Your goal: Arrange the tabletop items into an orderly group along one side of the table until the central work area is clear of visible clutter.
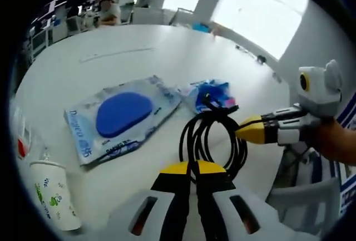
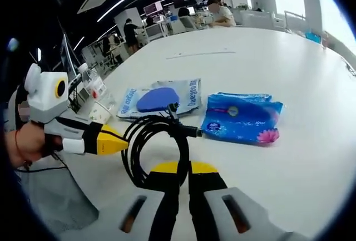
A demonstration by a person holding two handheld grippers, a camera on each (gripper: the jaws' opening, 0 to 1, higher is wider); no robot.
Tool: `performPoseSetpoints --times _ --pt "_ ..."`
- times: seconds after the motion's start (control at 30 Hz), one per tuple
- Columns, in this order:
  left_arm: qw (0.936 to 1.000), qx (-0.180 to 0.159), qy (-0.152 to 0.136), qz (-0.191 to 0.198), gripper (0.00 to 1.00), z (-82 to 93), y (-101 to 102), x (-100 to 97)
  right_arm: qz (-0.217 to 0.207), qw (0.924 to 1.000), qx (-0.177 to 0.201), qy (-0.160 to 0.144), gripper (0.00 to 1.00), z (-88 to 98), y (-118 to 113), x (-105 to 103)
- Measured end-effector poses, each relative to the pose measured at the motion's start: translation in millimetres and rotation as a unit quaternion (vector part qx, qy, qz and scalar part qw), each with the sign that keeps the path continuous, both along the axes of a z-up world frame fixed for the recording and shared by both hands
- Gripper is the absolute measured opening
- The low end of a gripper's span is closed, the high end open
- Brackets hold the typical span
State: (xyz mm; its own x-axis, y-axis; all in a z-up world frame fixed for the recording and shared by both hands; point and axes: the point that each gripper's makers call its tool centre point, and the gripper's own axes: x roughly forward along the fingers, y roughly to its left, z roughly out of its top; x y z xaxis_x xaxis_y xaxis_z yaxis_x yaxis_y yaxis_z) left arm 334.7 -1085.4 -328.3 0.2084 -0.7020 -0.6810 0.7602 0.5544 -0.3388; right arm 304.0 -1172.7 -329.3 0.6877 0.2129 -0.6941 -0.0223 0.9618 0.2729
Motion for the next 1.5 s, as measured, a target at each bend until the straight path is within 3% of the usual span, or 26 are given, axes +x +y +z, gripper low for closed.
performPoseSetpoints --times 0.3,0.67,1.5 --pt "0.9998 0.003 0.019 -0.008 0.00 -9.7 -15 -9.3 -0.012 0.9996 0.003 0.027 0.01 -12.2 -15 -13" --pt "0.9989 0.019 0.042 -0.003 0.00 -25.0 -18 -12.3 -0.008 0.9986 0.000 0.051 0.02 -28.9 -19 -11" --pt "0.9974 0.032 0.064 -0.002 0.00 -35.2 -15 -19.4 -0.002 0.9979 -0.006 0.065 0.02 -39.0 -18 -13"
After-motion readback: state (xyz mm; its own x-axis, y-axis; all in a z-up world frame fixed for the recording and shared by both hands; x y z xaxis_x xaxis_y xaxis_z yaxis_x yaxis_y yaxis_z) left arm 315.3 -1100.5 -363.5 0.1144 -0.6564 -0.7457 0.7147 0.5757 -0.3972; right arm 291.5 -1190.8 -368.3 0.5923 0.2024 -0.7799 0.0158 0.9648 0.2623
